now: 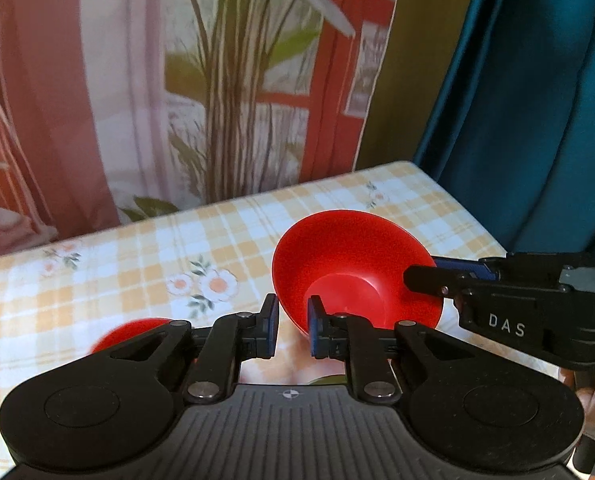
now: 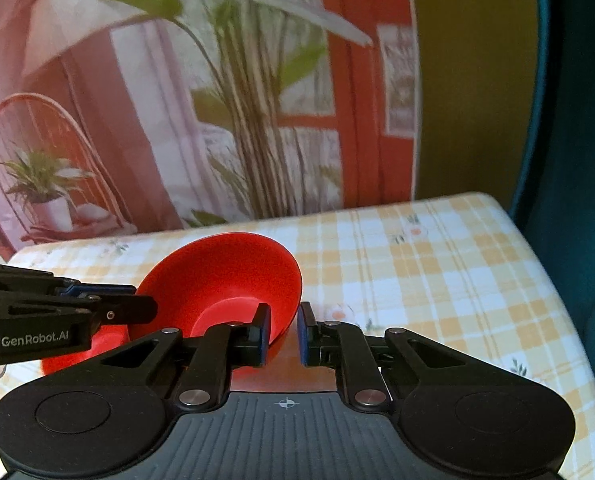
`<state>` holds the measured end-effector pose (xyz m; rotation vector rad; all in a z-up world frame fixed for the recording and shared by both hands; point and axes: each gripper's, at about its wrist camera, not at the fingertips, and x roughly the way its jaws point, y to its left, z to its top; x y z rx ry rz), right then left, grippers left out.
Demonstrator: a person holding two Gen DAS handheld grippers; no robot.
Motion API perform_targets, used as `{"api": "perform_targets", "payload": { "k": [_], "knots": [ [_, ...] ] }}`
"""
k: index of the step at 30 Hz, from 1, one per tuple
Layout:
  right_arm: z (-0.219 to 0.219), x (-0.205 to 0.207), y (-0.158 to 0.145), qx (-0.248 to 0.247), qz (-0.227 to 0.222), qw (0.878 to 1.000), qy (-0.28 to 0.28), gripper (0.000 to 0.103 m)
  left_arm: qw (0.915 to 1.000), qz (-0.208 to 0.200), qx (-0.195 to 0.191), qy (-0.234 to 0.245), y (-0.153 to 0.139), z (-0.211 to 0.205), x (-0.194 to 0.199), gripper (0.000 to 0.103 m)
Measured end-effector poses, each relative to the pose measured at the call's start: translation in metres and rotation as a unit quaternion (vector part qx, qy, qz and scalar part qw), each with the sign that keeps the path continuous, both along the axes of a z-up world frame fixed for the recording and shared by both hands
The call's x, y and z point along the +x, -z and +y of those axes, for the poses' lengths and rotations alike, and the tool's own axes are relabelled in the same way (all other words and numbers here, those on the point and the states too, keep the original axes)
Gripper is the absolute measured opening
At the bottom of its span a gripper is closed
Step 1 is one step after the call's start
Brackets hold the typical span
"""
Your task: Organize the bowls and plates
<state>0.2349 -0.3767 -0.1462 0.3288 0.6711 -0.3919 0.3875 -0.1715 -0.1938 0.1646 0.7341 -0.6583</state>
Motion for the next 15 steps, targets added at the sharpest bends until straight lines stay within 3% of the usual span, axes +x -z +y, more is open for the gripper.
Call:
{"api": "perform_targets", "payload": {
  "k": [7,15],
  "knots": [
    [0.035,0.013,-0.017,-0.005,-0.016,1.0,-0.022,0.013,0.9994,-0.024,-0.006,-0.022,-0.022,0.04,-0.011,0.016],
    [0.075,0.038,-0.016,-0.005,-0.012,0.999,-0.053,0.013,0.9981,-0.034,-0.013,-0.05,-0.028,0.087,-0.017,0.016]
  ]
}}
